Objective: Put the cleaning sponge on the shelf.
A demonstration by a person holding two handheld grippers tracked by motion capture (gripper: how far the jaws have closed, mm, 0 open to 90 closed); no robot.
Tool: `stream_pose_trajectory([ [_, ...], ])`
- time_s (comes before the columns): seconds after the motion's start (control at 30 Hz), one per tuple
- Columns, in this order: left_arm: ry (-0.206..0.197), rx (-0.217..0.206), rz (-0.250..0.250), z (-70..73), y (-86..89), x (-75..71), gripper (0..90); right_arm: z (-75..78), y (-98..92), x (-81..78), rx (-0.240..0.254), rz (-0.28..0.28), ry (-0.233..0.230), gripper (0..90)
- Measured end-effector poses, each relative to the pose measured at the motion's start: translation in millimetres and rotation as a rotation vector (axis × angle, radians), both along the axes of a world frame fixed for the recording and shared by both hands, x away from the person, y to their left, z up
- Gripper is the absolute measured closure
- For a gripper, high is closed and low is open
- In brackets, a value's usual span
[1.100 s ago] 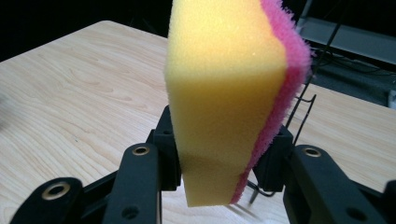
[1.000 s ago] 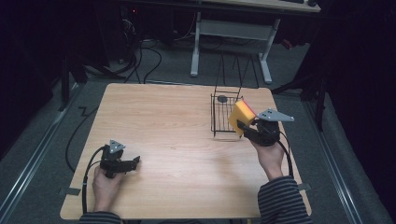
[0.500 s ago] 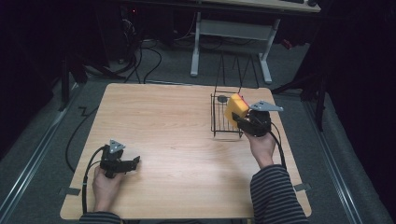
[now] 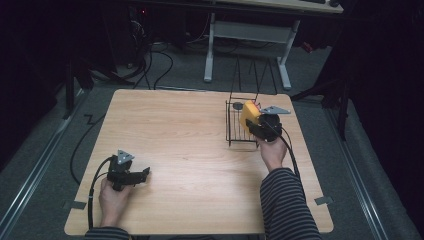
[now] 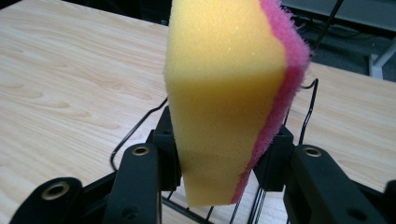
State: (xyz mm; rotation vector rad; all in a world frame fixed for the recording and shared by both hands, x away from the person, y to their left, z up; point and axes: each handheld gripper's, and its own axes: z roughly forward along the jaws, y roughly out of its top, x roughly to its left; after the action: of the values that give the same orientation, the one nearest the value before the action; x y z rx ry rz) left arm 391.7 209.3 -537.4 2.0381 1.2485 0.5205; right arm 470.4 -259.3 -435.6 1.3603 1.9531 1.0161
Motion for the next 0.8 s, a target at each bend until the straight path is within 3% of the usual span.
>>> stream_pose_trajectory([
  [0.1,-0.002,0.000,-0.001,-0.1,-0.2,-0.1,15.4,-7.4,0.0,6.8,0.012,-0.024,0.007,60.3],
  [0.23,-0.001,0.001,-0.002,0.0,-0.2,-0.1,15.4,-16.2,1.7,13.5,-0.015,-0.040,-0.004,60.4],
  [0.8,-0.001,0.001,-0.002,-0.1,-0.2,-0.1,15.4,-29.6,9.3,30.6,-0.017,-0.069,0.022,60.3],
])
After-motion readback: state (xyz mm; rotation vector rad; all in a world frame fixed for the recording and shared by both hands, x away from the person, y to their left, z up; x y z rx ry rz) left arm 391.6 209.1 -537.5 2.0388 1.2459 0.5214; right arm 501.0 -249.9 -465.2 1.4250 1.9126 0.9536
